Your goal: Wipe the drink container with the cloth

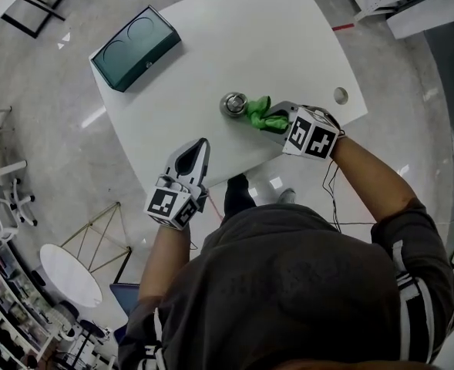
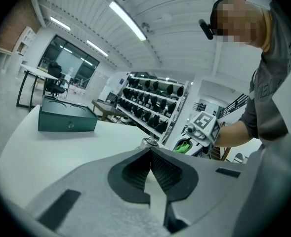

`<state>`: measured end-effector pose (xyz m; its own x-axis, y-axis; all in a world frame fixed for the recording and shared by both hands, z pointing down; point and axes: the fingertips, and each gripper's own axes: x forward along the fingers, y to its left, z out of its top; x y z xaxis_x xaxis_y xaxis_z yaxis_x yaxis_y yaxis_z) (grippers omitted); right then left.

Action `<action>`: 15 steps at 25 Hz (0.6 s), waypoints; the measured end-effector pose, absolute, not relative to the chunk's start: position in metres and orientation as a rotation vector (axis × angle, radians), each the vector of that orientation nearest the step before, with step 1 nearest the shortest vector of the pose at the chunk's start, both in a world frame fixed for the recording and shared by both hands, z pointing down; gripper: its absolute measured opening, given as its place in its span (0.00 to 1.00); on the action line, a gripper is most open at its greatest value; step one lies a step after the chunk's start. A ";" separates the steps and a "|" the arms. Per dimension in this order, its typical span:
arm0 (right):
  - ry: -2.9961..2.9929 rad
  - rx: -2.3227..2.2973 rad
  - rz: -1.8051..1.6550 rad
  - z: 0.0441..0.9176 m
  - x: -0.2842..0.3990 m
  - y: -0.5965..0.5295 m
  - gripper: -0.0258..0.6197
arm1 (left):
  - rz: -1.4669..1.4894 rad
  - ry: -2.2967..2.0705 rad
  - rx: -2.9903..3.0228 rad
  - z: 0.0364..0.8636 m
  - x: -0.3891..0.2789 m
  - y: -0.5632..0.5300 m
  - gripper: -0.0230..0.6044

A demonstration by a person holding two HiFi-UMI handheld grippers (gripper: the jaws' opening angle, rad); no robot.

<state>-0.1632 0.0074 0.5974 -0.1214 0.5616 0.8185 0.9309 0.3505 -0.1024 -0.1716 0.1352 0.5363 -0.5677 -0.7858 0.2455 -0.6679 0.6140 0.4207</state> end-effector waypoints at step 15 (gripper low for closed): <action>-1.710 -1.321 -0.376 0.621 -0.151 0.045 0.16 | -0.394 -2.451 1.114 0.537 -0.158 0.146 0.04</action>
<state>-0.1507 0.0453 0.6212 -0.0091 0.6040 0.7969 0.8827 0.3793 -0.2773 -0.1579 0.1465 0.5368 -0.5921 -0.7647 0.2544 -0.6465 0.6392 0.4166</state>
